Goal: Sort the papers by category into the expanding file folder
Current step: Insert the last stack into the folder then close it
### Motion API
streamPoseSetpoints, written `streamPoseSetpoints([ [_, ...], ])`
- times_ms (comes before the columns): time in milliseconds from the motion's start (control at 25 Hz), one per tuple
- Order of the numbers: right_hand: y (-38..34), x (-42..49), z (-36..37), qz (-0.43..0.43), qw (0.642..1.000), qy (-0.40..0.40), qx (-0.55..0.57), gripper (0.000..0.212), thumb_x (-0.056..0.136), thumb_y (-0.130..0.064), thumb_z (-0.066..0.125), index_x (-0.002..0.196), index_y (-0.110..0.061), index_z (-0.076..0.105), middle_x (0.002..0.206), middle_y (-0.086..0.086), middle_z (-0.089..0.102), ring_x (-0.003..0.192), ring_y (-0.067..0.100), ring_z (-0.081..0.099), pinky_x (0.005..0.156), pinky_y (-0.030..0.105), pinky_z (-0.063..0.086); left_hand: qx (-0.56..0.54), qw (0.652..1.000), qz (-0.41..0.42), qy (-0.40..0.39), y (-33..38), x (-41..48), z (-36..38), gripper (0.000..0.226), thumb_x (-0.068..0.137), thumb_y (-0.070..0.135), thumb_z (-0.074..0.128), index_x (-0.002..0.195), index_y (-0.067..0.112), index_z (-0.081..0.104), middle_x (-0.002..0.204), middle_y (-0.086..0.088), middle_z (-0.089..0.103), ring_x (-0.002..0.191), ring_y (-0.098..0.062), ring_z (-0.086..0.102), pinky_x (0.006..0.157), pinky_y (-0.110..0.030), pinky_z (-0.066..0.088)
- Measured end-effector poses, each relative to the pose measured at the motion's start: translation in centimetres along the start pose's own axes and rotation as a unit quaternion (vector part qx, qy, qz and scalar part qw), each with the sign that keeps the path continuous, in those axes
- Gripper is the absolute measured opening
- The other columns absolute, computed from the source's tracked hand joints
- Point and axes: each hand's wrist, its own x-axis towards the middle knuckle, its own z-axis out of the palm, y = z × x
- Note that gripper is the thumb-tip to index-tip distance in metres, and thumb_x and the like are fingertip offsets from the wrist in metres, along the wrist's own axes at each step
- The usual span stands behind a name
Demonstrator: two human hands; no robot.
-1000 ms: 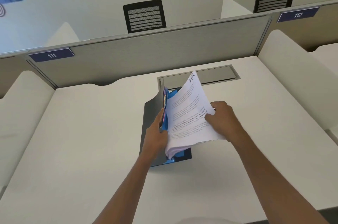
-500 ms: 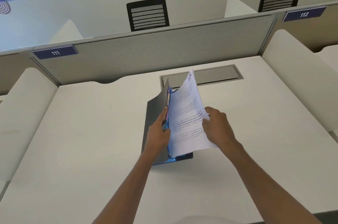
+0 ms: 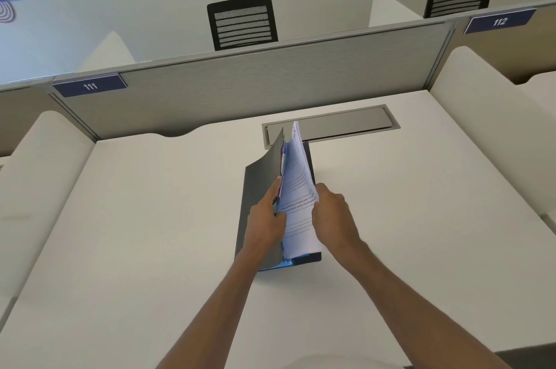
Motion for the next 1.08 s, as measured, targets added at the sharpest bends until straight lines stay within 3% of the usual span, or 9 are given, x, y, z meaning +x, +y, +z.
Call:
streamPoseSetpoints([
  [200, -0.2, 0.7, 3.4, 0.043, 0.989, -0.054, 0.131, 0.025, 0.106, -0.023, 0.050, 0.128, -0.010, 0.047, 0.112, 0.002, 0.056, 0.101, 0.020, 0.061, 0.066, 0.014, 0.047, -0.001, 1.000, 0.001, 0.005, -0.3, 0.1, 0.8, 0.066, 0.101, 0.040, 0.064, 0.161, 0.032, 0.036, 0.132, 0.005, 0.065, 0.109, -0.014, 0.066, 0.090, -0.026, 0.054],
  [320, -0.4, 1.5, 5.1, 0.113, 0.941, -0.093, 0.304, 0.025, 0.109, -0.026, 0.044, 0.129, -0.012, 0.051, 0.113, 0.002, 0.062, 0.116, 0.025, 0.061, 0.076, 0.011, 0.045, 0.000, 1.000, -0.018, 0.012, -0.7, 0.3, 1.2, 0.062, 0.102, 0.041, 0.064, 0.158, 0.027, 0.043, 0.138, -0.003, 0.068, 0.121, -0.022, 0.068, 0.102, -0.032, 0.052],
  [480, -1.0, 1.5, 6.8, 0.200, 0.884, -0.080, 0.415, 0.032, 0.112, -0.034, 0.031, 0.098, -0.023, 0.058, 0.085, -0.001, 0.064, 0.083, 0.014, 0.062, 0.065, 0.020, 0.049, -0.018, 0.999, -0.025, 0.036, 0.1, 0.3, 1.5, 0.057, 0.105, 0.036, 0.062, 0.157, 0.025, 0.045, 0.135, 0.001, 0.067, 0.121, -0.016, 0.065, 0.109, -0.034, 0.050],
  [600, -1.4, 1.4, 7.6, 0.200, 0.888, -0.112, 0.398, 0.035, 0.110, -0.032, 0.032, 0.093, -0.014, 0.056, 0.078, 0.005, 0.060, 0.073, 0.015, 0.059, 0.064, 0.025, 0.049, -0.014, 0.998, -0.018, 0.060, 0.8, 0.1, 1.4, 0.054, 0.106, 0.029, 0.060, 0.158, 0.029, 0.043, 0.130, 0.003, 0.068, 0.115, -0.016, 0.066, 0.111, -0.039, 0.051],
  [680, -0.8, 2.1, 7.7, 0.172, 0.909, -0.118, 0.361, 0.029, 0.110, -0.028, 0.037, 0.115, -0.005, 0.054, 0.097, 0.013, 0.064, 0.089, 0.024, 0.061, 0.077, 0.033, 0.052, -0.005, 0.999, -0.006, 0.049, 0.2, 0.3, 1.2, 0.058, 0.105, 0.029, 0.061, 0.159, 0.031, 0.041, 0.136, 0.000, 0.068, 0.120, -0.021, 0.068, 0.109, -0.045, 0.054],
  [800, -0.2, 2.6, 7.1, 0.152, 0.916, -0.080, 0.363, 0.029, 0.111, -0.026, 0.037, 0.130, -0.007, 0.049, 0.107, 0.008, 0.064, 0.101, 0.023, 0.061, 0.079, 0.018, 0.055, -0.011, 0.999, -0.024, 0.043, -0.2, 0.4, 1.3, 0.060, 0.103, 0.039, 0.063, 0.158, 0.027, 0.042, 0.138, 0.001, 0.066, 0.122, -0.020, 0.066, 0.111, -0.042, 0.051],
  [920, 0.3, 2.8, 7.5, 0.130, 0.925, -0.095, 0.344, 0.053, 0.108, -0.038, 0.025, 0.135, 0.002, 0.047, 0.115, 0.028, 0.059, 0.098, 0.032, 0.056, 0.098, 0.039, 0.051, 0.000, 0.997, -0.031, 0.065, 0.8, 0.5, 2.3, 0.055, 0.106, 0.025, 0.061, 0.158, 0.023, 0.044, 0.131, -0.008, 0.068, 0.119, -0.026, 0.067, 0.112, -0.045, 0.051],
  [1000, 1.2, 3.0, 7.8, 0.117, 0.930, -0.097, 0.336, 0.059, 0.099, -0.055, 0.034, 0.117, -0.001, 0.052, 0.095, 0.012, 0.058, 0.086, 0.022, 0.055, 0.079, 0.029, 0.054, 0.039, 0.997, -0.048, 0.048, 1.2, 0.4, 2.9, 0.055, 0.108, 0.026, 0.054, 0.161, 0.031, 0.039, 0.132, -0.006, 0.069, 0.118, -0.026, 0.069, 0.107, -0.043, 0.055],
  [1080, 2.5, 3.5, 7.9, 0.128, 0.941, -0.109, 0.292, 0.038, 0.107, -0.040, 0.043, 0.107, -0.003, 0.051, 0.087, 0.002, 0.057, 0.086, 0.020, 0.058, 0.060, 0.015, 0.048, 0.064, 0.996, -0.063, 0.023, 1.0, 0.6, 3.6, 0.056, 0.110, 0.029, 0.047, 0.162, 0.041, 0.031, 0.134, -0.004, 0.068, 0.114, -0.027, 0.070, 0.101, -0.042, 0.059],
])
